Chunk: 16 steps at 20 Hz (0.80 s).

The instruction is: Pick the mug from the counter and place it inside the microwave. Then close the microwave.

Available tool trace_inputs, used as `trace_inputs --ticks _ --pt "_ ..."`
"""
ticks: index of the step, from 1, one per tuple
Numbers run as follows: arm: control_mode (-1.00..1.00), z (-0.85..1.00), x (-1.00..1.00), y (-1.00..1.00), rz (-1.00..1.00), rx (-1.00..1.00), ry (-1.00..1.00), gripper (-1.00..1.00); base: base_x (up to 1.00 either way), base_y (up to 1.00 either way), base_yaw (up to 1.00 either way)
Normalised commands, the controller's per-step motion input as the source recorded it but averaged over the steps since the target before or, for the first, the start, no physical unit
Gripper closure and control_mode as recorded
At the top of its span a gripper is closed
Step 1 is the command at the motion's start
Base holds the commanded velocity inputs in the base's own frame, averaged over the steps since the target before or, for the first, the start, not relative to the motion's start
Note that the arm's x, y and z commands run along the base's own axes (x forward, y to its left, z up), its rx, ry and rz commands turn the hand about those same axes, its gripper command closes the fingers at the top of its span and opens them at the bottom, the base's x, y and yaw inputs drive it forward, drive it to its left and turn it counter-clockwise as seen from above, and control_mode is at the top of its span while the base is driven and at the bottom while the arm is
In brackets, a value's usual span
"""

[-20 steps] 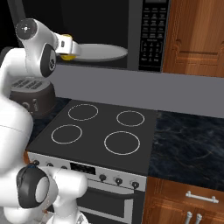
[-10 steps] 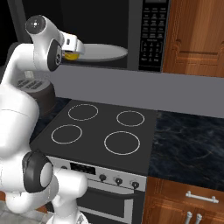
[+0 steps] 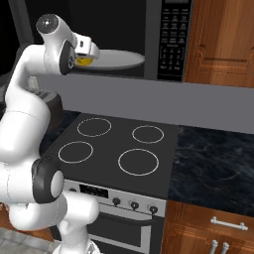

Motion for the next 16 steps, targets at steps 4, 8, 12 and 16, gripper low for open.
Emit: trace_inputs --ticks 4,8,12,16 --pt "-1.00 -0.08 0.32 0.00 0.00 0.00 0.01 1.00 0.00 0.00 0.00" --pt "-1.00 -0.08 0.24 0.00 0.00 0.00 0.04 1.00 0.00 0.00 0.00" --pt "-1.00 -0.09 0.30 0.00 0.00 0.00 0.04 1.00 0.00 0.00 0.00" --pt "-1.00 -0.03 0.25 0.00 0.00 0.00 0.02 1.00 0.00 0.00 0.00"
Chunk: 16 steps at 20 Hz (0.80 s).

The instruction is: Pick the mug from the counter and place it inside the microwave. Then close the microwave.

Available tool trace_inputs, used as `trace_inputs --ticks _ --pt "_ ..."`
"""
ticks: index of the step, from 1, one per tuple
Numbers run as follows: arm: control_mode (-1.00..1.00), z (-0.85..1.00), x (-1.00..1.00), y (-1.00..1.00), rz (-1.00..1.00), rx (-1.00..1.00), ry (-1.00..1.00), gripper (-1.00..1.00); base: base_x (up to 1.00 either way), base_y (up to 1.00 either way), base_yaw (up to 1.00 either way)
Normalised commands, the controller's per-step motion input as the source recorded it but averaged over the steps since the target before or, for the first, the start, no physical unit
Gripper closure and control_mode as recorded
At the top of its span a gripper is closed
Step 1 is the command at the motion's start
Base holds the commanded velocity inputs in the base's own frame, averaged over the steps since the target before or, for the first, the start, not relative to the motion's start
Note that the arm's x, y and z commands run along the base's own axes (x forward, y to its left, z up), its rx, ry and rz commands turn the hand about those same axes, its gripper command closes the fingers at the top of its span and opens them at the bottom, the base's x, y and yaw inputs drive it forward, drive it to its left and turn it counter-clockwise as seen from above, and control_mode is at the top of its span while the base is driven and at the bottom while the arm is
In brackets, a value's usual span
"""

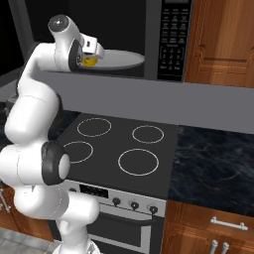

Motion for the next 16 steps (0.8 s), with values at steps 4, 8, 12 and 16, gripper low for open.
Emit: trace_inputs --ticks 4,8,12,16 --pt "-1.00 0.00 0.27 0.00 0.00 0.00 0.00 1.00 0.00 0.00 0.00" --pt "-1.00 0.00 0.27 0.00 0.00 0.00 0.01 1.00 0.00 0.00 0.00" --pt "-1.00 -0.08 0.27 0.00 0.00 0.00 0.03 1.00 0.00 0.00 0.00" --pt "-1.00 -0.14 0.21 0.00 0.00 0.00 0.03 1.00 0.00 0.00 0.00"
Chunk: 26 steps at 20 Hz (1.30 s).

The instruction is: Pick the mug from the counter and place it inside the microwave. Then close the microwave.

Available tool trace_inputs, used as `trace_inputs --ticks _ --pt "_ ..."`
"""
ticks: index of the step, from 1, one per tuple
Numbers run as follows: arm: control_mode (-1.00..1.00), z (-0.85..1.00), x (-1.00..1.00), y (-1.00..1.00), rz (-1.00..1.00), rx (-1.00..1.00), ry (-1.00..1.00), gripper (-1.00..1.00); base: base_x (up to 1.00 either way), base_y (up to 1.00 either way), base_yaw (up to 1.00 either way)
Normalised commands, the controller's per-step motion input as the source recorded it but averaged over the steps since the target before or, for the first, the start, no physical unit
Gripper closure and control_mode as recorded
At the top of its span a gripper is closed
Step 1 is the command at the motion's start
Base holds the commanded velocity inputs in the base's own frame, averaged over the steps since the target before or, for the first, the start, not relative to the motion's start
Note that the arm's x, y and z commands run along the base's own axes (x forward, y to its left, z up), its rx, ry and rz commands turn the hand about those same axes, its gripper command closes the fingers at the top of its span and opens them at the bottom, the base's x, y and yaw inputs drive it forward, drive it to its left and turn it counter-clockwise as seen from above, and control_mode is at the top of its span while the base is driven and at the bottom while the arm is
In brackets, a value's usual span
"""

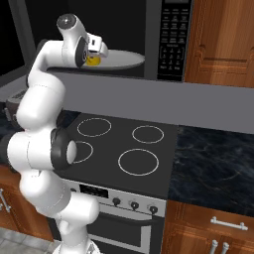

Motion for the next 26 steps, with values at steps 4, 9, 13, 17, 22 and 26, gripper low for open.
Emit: trace_inputs --ticks 4,9,13,17,22,26 --pt "-1.00 -0.10 0.23 0.00 0.00 0.00 0.01 1.00 0.00 0.00 0.00" --pt "-1.00 -0.09 0.20 0.00 0.00 0.00 0.00 1.00 0.00 0.00 0.00" --pt "-1.00 -0.01 0.01 0.00 0.00 0.00 0.01 1.00 0.00 0.00 0.00" --pt "-1.00 0.00 0.00 0.00 0.00 0.00 0.00 -1.00 0.00 0.00 0.00" --pt "-1.00 -0.01 0.00 0.00 0.00 0.01 0.00 -1.00 0.00 0.00 0.00" --pt "-1.00 -0.02 -0.01 0.00 0.00 0.02 0.00 -1.00 0.00 0.00 0.00"
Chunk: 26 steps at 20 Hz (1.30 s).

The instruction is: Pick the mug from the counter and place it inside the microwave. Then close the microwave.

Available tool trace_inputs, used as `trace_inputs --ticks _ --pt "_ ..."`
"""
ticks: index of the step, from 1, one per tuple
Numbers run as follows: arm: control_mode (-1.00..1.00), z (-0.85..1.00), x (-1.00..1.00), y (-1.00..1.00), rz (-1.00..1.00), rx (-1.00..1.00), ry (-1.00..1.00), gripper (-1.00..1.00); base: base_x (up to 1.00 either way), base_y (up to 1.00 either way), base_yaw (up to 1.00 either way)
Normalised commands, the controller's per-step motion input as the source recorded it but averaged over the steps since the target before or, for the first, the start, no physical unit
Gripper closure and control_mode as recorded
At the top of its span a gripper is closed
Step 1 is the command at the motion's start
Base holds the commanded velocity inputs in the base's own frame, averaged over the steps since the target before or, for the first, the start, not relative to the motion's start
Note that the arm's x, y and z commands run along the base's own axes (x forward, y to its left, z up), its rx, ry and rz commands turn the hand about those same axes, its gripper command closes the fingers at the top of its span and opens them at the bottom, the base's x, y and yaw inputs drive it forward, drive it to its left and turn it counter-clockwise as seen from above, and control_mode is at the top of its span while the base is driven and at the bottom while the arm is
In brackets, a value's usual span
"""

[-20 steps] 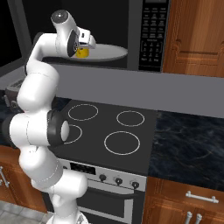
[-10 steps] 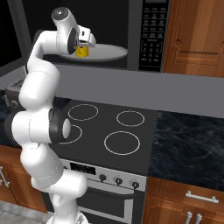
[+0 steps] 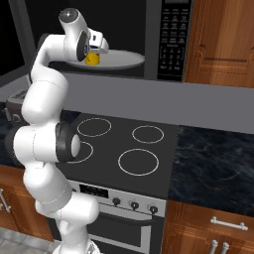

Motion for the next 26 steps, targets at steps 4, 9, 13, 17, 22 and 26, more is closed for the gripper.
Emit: trace_inputs --ticks 4,9,13,17,22,26 --pt "-1.00 0.00 -0.04 -0.02 0.00 0.00 -0.01 -1.00 0.00 0.00 0.00" --pt "-1.00 0.00 -0.40 -0.10 0.00 0.00 -0.06 -1.00 0.00 0.00 0.00" --pt "-1.00 -0.14 -0.66 -0.13 0.00 0.01 -0.16 -1.00 0.00 0.00 0.00" --pt "-1.00 -0.18 -0.74 -0.10 0.00 0.00 -0.20 -1.00 0.00 0.00 0.00" --pt "-1.00 -0.15 -0.70 -0.07 0.00 0.00 -0.16 -1.00 0.00 0.00 0.00" --pt "-1.00 0.01 -0.71 -0.01 0.00 0.00 -0.06 -1.00 0.00 0.00 0.00"
